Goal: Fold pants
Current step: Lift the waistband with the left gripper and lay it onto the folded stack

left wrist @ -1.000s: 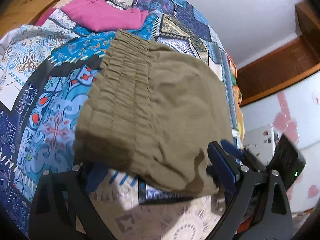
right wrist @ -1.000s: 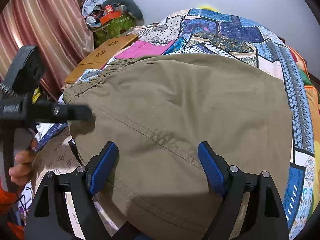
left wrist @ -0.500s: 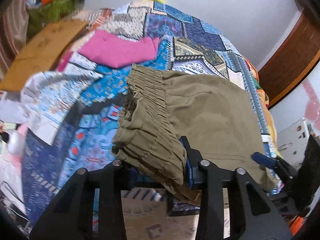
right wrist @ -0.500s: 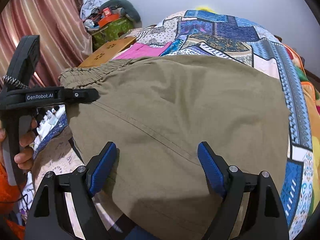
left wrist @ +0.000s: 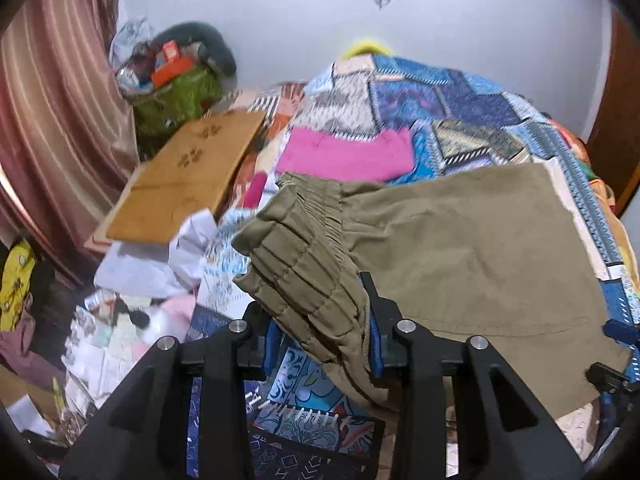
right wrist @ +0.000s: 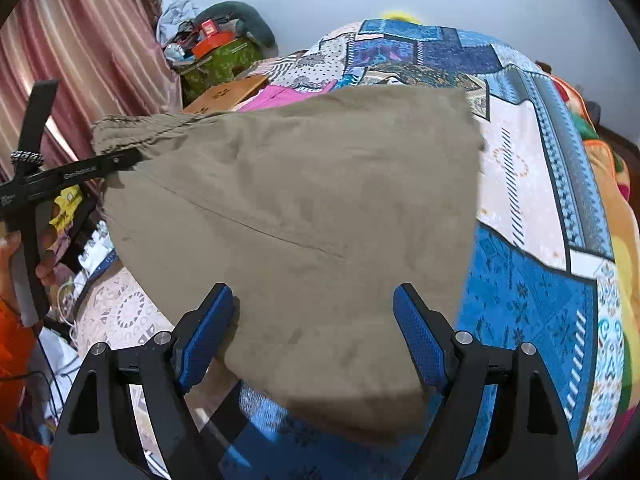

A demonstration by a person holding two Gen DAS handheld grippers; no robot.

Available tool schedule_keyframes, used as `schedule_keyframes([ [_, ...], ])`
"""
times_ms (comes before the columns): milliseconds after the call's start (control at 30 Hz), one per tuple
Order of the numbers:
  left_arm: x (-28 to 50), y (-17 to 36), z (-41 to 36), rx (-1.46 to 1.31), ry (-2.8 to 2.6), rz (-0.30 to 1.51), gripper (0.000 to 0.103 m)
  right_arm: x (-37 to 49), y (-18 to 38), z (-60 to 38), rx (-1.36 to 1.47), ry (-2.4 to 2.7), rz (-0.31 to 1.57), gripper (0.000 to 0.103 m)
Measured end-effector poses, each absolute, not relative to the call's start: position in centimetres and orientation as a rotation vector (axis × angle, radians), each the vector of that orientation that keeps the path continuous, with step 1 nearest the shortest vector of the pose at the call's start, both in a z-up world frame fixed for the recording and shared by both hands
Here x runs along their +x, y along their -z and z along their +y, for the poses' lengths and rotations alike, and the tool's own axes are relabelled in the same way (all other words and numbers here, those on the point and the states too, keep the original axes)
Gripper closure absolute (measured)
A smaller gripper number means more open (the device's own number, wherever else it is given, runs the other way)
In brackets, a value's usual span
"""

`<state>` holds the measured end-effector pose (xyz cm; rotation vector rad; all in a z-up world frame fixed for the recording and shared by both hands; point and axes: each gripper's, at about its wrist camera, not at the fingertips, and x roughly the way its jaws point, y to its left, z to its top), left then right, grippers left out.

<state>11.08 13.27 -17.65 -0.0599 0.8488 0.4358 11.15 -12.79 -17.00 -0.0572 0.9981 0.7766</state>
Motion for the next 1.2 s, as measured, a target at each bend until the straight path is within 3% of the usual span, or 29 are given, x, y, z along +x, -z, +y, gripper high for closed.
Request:
schedule_keyframes([
  [300, 11.7, 10.3, 4.9, 0.086, -0.275, 0.653, 0.074, 10.5, 17.1, -13.9, -0.009, -0.741, 0.984, 0.024],
  [467, 13.8, 8.7, 0.8, 0.074, -0.114, 0.652, 0.076, 10.5, 16.6, -15.2, 0.039, -0.719, 0.974, 0.024],
  [767, 16.4, 10.8, -6.2, 0.109, 0.079, 0.747, 0.076, 11.2, 14.6, -21.8, 0.147, -0.583, 0.916, 0.024],
  [1200, 21.4, 18.0, -11.8, 0.052, 0.224, 1.007, 0.075, 10.4, 15.1, -27.0, 0.193, -0.462, 0.920, 0.023],
])
